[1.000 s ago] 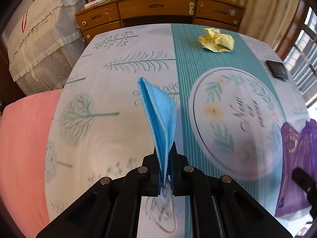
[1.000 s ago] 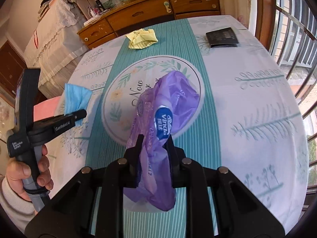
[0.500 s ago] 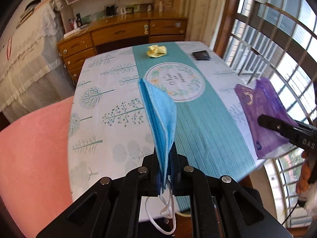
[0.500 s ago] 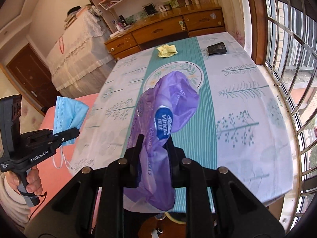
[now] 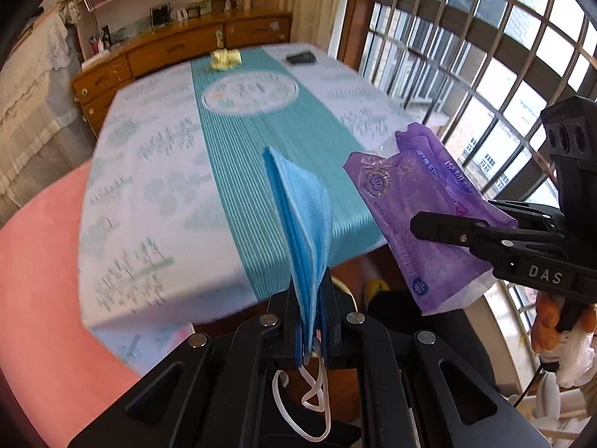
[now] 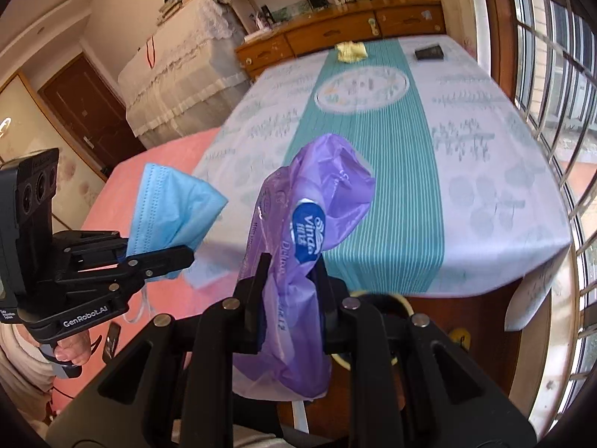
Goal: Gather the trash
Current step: 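Carry the mask and purple bag down over the trash bin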
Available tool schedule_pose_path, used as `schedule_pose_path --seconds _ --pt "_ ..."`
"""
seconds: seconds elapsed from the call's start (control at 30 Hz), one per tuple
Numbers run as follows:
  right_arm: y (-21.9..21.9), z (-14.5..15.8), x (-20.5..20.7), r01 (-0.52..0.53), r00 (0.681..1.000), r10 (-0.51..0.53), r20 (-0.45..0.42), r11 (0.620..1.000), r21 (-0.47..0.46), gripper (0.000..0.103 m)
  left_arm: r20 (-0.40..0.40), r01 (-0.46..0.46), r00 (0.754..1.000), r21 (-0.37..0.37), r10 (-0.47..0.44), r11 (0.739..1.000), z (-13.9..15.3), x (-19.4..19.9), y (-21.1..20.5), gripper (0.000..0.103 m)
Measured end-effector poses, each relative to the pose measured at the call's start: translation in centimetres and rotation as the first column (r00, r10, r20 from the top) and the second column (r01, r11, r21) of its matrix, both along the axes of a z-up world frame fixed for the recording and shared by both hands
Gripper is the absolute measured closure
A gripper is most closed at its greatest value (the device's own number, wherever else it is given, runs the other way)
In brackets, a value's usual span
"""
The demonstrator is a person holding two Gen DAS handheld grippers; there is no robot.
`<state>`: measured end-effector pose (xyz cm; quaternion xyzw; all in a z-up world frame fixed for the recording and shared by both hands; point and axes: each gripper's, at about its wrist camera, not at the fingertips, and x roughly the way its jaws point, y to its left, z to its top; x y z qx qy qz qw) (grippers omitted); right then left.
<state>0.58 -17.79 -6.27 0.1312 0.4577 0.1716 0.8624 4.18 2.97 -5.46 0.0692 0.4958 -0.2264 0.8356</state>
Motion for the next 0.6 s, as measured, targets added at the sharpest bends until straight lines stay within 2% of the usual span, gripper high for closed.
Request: schedule_pose_path --seconds 0.17,0.37,0.6 --pt "0.1 -6.5 -2.0 0.001 0.994 -0.004 -0.106 1.000 -0.029 0.086 -0.105 0.030 0.994 0.030 -0.027 0.999 -7.5 -1.8 -1.3 0.097" --pt "-0.1 -14.9 -2.6 0.009 0.969 -0.025 -0.245 0.998 -0.068 0.086 -0.226 0.073 0.973 0.071 -0.055 0.995 -16.1 -2.4 -3.8 0.097" --pt "-0.2 -23.2 -1.5 0.028 0.939 -0.061 -0.337 0.995 -0.100 0.086 -0.275 0.076 0.960 0.120 -0.040 0.990 -23.5 -2.3 -6.2 0.097"
